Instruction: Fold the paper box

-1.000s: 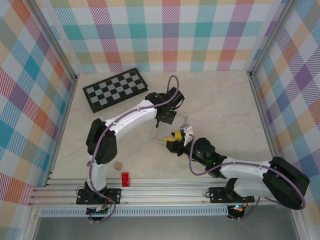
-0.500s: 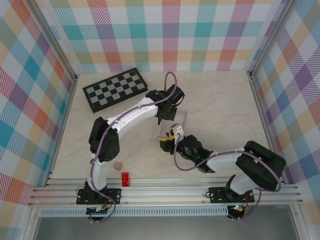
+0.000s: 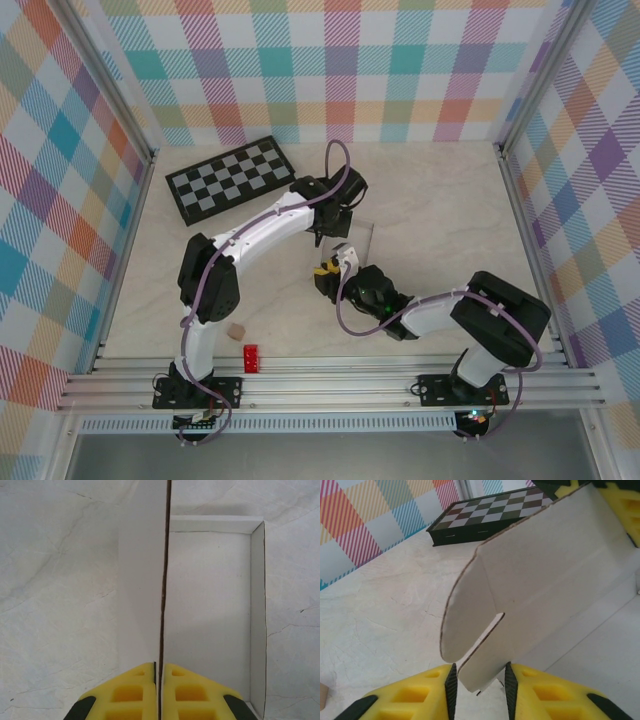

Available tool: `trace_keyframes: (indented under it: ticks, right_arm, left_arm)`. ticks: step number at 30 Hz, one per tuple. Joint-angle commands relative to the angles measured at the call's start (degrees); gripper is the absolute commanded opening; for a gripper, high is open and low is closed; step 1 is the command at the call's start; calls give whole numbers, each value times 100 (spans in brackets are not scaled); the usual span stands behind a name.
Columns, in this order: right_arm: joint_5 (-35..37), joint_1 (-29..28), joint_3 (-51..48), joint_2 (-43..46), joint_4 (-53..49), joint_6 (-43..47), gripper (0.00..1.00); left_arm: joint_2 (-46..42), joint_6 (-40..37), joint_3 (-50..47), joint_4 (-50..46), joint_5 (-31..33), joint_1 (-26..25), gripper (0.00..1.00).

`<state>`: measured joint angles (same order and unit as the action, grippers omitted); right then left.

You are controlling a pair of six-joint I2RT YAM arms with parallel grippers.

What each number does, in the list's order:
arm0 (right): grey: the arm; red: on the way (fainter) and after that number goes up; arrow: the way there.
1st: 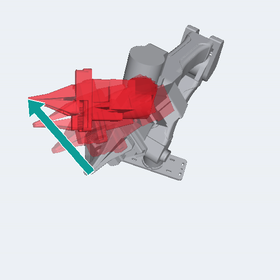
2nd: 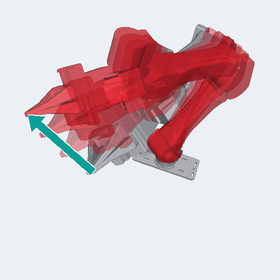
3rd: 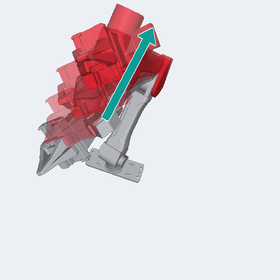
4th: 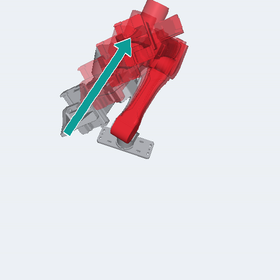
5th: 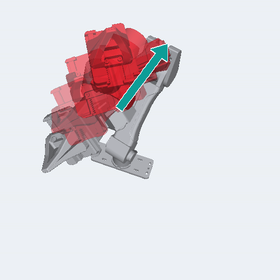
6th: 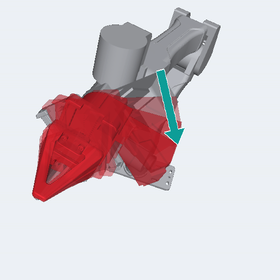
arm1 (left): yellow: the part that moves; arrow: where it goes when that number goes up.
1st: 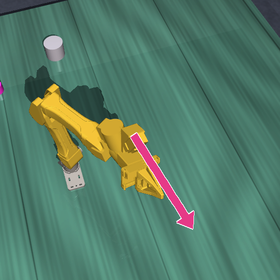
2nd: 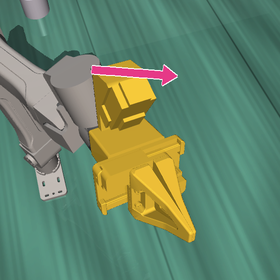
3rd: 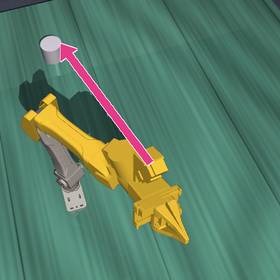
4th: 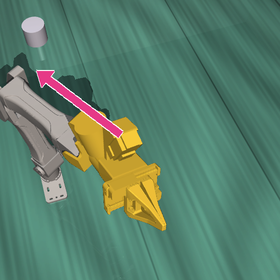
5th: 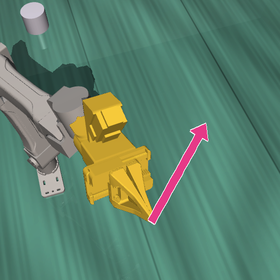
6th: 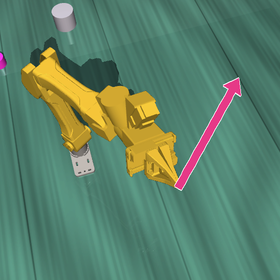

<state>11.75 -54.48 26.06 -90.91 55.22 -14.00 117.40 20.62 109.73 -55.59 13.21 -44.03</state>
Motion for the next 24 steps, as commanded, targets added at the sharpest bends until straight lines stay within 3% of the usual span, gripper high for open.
trace_keyframes:
  ticks: [1, 5, 12, 24]
  right_arm:
    - [-24, 20, 95, -32, 103, 153, 29]
    - [-440, 242, -41, 70, 11, 459, 25]
    - [-1995, 955, 7, 212, -563, 1222, 13]
    - [-2528, 1146, 289, 337, -1102, 2164, 7]
  left_arm:
    - [95, 123, 107, -92, -217, 55, 0]
    - [107, 29, 106, -145, -282, 56, 0]
    - [123, -25, 66, -170, -397, 66, 0]
    - [208, -92, 225, -268, -635, 80, 0]
